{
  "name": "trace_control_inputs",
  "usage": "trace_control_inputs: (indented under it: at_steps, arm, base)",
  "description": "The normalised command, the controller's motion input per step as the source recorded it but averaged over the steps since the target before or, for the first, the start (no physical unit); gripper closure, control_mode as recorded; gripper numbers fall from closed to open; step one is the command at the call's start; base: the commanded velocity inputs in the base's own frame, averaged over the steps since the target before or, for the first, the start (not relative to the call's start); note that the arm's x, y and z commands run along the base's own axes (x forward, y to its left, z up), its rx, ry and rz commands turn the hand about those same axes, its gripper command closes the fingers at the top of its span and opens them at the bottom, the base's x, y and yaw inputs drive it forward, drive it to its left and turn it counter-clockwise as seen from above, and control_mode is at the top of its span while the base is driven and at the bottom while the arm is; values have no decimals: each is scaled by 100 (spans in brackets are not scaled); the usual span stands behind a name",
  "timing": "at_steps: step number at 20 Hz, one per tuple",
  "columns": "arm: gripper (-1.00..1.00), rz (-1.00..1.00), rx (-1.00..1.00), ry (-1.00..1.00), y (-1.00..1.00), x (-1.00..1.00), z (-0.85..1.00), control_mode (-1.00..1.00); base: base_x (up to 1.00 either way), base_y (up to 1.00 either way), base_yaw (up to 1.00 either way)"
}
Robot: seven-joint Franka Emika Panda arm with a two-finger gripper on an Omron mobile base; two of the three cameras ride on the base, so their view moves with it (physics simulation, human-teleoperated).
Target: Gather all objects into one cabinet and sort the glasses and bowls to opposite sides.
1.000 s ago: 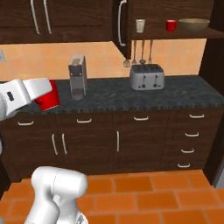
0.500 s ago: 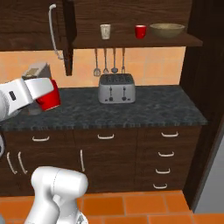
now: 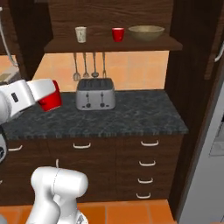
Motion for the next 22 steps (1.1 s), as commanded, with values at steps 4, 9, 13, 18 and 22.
trace_control_inputs:
  at_steps: [4,9,13,18,22]
  arm:
    - [100,0,0,0,0,0,0,100]
    - [100,0,0,0,0,0,0,100]
    - [100,0,0,0,0,0,0,100]
    - [100,0,0,0,0,0,0,100]
    - [100,0,0,0,0,0,0,100]
  base:
    - [91,-44,1]
    - [78,-54,4]
    - [37,-23,16]
    - [30,-6,43]
    - [87,1,25]
